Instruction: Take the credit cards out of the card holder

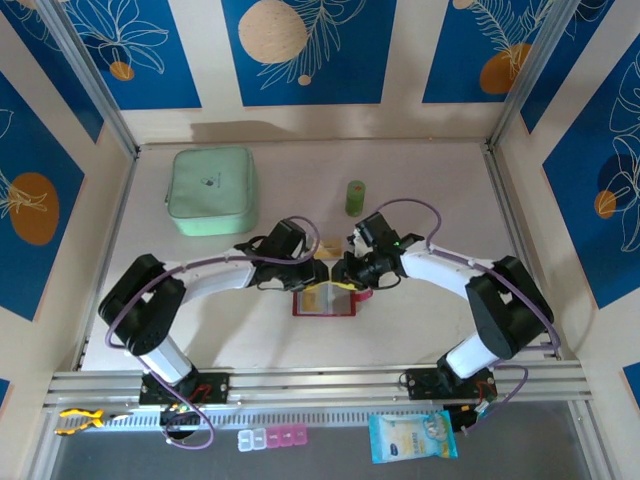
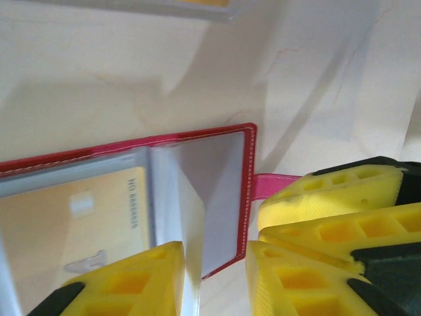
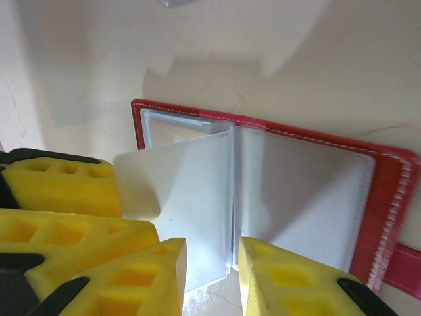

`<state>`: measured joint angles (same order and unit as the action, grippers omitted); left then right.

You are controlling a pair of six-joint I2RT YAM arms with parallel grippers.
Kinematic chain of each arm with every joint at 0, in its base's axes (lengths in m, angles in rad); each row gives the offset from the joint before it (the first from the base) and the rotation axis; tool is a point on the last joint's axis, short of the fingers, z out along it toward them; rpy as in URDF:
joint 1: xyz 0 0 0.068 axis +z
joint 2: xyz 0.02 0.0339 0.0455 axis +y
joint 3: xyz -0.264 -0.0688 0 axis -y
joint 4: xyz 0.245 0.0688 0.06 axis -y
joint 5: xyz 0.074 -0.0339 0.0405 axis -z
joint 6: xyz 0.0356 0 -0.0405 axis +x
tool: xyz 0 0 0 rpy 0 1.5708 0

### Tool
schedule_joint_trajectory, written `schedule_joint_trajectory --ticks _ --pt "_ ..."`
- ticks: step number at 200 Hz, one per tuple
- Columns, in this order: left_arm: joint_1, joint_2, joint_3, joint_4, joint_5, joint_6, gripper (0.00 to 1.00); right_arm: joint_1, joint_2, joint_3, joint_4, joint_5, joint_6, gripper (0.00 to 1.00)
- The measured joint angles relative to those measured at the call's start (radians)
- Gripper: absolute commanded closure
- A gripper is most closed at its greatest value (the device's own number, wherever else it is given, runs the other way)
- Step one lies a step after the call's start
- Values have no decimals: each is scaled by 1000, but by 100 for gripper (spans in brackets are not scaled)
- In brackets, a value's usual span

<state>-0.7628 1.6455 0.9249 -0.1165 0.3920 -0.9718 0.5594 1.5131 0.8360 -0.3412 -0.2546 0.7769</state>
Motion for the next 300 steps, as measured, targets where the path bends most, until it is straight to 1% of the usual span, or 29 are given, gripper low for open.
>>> schedule_joint_trajectory --ticks 70,111,146,187,227,266,300 --pt "-53 120 113 -26 2 0 55 -84 -123 -66 -39 16 -18 69" --pt "-57 130 118 -22 4 -5 50 -96 -149 -68 -42 19 -17 68" --pt "-53 122 108 -23 0 -3 50 -96 -153 -73 -42 18 -16 68" --pt "-11 37 48 -64 -39 33 52 -81 -138 -73 -19 -11 -1 70" --pt "48 -40 -46 -89 -76 64 55 -13 -45 -69 19 -31 22 72" --pt "63 -48 -129 -85 -78 64 54 35 47 -43 45 -48 41 72" --pt "63 -52 -163 -39 -64 60 55 55 80 -20 64 -55 44 72"
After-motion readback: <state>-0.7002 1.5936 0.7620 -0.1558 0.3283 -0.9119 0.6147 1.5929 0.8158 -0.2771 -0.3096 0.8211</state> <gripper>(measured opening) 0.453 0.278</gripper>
